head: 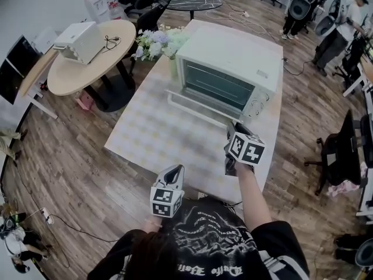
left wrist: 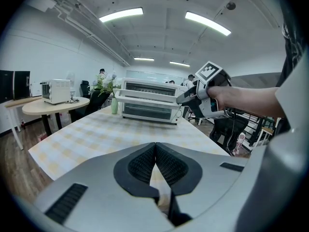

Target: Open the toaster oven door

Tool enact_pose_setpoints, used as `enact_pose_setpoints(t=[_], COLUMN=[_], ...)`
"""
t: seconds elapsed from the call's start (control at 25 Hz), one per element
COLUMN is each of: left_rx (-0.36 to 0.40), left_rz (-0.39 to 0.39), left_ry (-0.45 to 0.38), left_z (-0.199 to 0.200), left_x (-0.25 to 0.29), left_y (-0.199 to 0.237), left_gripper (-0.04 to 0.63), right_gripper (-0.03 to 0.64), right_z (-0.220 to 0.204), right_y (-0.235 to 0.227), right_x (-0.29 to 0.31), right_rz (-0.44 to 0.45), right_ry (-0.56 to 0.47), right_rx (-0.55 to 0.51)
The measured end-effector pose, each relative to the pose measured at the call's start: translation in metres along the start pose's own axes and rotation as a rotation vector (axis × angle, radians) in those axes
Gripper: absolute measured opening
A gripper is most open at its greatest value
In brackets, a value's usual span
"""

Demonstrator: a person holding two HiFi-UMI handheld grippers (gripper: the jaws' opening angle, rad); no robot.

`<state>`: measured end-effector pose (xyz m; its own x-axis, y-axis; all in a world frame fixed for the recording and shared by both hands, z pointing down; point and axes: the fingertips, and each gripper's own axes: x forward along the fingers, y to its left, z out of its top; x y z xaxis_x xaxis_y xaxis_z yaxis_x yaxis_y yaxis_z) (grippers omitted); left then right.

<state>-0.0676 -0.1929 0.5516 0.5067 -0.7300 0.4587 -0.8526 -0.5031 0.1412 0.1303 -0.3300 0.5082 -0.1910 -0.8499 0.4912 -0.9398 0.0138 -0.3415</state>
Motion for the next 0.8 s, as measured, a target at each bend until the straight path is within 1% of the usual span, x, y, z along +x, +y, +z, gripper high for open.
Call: enact_pose_setpoints(t=[0.32, 0.6, 0.8], left_rx=[0.011, 0.004, -0.009], left_rz=[-0.01, -0.006, 0.003], left_ry=[0.007, 0.004, 0.0], left_z=[-0.002, -0.002, -0.002], left_x=[0.0, 0.0, 0.0], left_y=[0.002, 0.011, 0.019], left_gripper=[0.018, 0.018, 0.018], right_gripper=[0.106, 0.096, 0.095], right_z=[-0.024, -0.043, -0.056], right_y=[-0.002, -0.003, -0.002], right_x=[-0.001, 0.0, 0.002], right_rz=[-0.031, -0.05, -0.06], right_ry=[0.034, 0.059, 0.087], right_rx=[0.03, 0.093, 0.1])
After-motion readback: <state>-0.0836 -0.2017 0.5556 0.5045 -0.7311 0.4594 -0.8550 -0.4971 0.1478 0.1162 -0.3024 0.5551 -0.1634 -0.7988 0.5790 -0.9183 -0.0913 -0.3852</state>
